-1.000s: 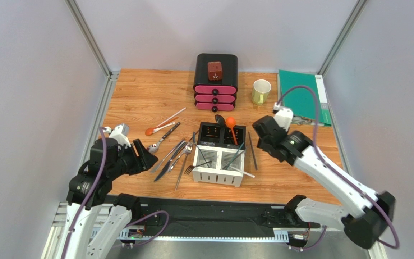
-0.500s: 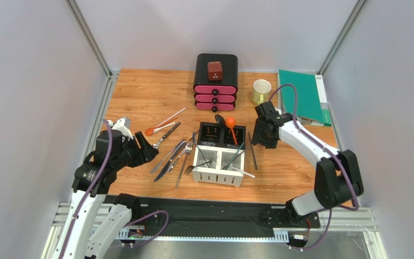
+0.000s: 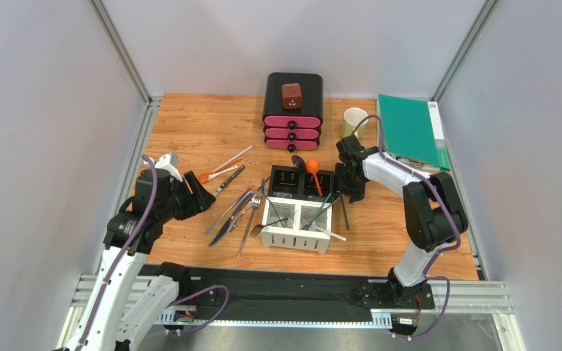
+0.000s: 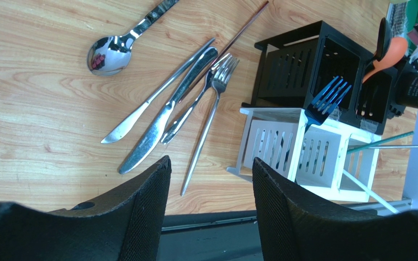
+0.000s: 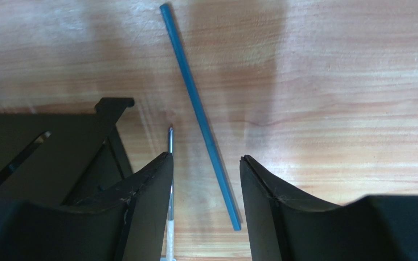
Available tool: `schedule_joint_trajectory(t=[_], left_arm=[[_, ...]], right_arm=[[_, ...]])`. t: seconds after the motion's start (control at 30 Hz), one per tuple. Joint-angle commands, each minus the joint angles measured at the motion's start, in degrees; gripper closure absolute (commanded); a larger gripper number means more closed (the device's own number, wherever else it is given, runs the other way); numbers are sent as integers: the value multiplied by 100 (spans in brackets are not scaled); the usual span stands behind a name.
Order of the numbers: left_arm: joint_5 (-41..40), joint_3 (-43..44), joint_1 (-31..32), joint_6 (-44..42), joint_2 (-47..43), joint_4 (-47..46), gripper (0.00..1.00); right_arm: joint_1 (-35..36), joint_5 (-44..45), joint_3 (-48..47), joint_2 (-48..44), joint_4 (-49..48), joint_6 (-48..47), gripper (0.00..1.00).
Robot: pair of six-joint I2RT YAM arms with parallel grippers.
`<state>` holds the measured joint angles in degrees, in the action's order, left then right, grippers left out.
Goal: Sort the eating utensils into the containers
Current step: Pick up the chopstick from the center of the board.
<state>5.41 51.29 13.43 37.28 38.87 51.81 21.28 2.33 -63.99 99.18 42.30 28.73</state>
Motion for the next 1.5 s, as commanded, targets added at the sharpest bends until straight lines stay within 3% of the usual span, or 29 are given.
schedule_joint_trajectory(t=[0.0, 0.17, 0.23, 0.27, 0.4, 0.47, 0.7, 0.97, 1.17, 1.3, 1.47], left_arm=[[-128, -5, 10, 104, 77, -312, 37], [-137, 22, 10, 131, 164, -347, 37], [-137, 22, 10, 139, 173, -356, 37], [-128, 4, 10, 157, 173, -356, 37], [-84, -14, 10, 166, 208, -382, 37], [-40, 21, 10, 131, 278, -409, 37], [57, 233, 10, -10, 569, -444, 37], [153, 233, 10, -28, 271, -154, 37], [364, -110, 10, 201, -388, 30, 37], [391, -207, 10, 236, -801, 268, 37], [338, -172, 10, 184, -1188, 540, 37]], right_arm=[[-132, -83, -254, 260, -100, -131, 48], [-343, -110, -290, 471, -126, -69, 50], [-352, -101, -342, 637, -73, -165, 57], [-370, -92, -369, 699, 5, -201, 71], [-431, -154, -256, 910, 120, -245, 94], [-449, -145, -132, 884, 85, -254, 100], [-502, -136, 413, 385, 32, -70, 100], [-405, 461, 686, -1949, 498, 203, 100], [-2, 839, 10, -3455, 744, 361, 100], [472, 796, -841, -3564, 946, 563, 100], [1228, 1250, -1081, -3449, 1087, 888, 100]])
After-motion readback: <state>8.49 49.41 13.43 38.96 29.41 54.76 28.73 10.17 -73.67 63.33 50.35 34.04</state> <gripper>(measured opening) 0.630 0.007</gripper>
